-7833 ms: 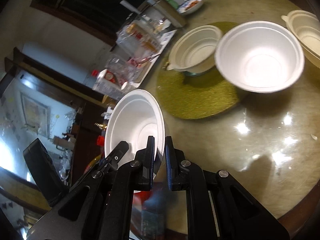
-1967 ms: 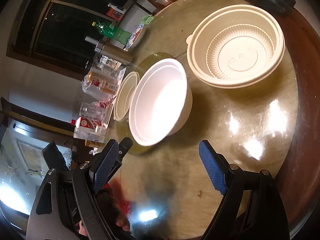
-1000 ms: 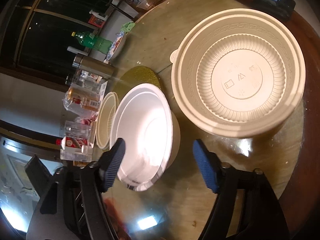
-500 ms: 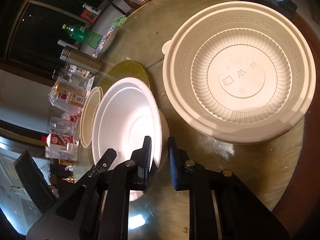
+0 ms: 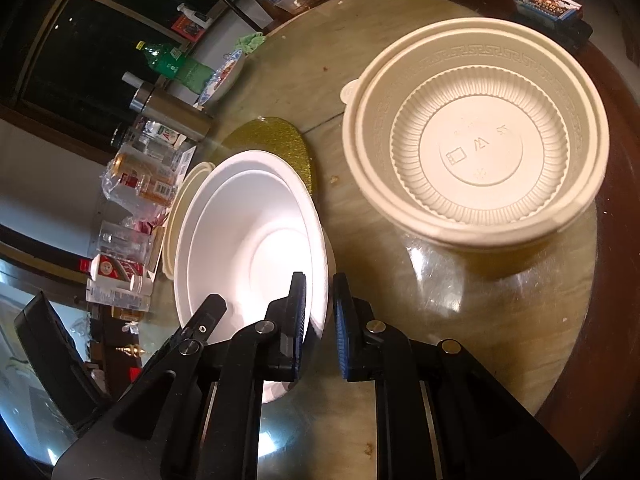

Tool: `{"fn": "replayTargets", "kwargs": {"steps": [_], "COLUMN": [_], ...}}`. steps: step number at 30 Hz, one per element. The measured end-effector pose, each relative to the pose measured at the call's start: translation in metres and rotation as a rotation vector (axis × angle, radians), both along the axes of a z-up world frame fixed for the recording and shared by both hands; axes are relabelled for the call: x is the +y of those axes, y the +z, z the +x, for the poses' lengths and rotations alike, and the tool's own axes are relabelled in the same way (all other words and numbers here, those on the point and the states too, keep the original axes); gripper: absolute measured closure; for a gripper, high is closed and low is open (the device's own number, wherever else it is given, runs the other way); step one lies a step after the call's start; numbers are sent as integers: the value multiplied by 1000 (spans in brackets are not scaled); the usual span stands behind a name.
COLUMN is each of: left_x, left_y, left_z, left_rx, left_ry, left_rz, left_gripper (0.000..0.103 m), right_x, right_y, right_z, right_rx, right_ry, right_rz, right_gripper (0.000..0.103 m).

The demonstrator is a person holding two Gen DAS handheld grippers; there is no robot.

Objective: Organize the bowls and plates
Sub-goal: 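Lift the white foam bowl with both tools and carry it to the red plates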

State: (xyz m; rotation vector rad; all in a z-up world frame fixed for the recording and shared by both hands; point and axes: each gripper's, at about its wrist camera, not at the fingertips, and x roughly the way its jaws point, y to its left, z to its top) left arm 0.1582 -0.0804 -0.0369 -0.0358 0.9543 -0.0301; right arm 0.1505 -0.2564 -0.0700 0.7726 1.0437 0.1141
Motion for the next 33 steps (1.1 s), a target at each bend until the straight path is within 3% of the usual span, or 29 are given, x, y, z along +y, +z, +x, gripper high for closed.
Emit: {"fn": "replayTargets", "kwargs": {"steps": [17, 33], "left_x": [41, 81], "left_y": [19, 19], "left_z": [-47, -78], "left_rx": [-75, -71], "left_ry": [45, 96], "left_rz": [-18, -44], "left_gripper": [90, 90], "right_x": [42, 85], "right_y": [24, 20], "right_z": [-47, -61], "right_rx": [-113, -112], "right_ry": [63, 146], "right_rz": [-6, -5], "right_gripper": [90, 90]}}
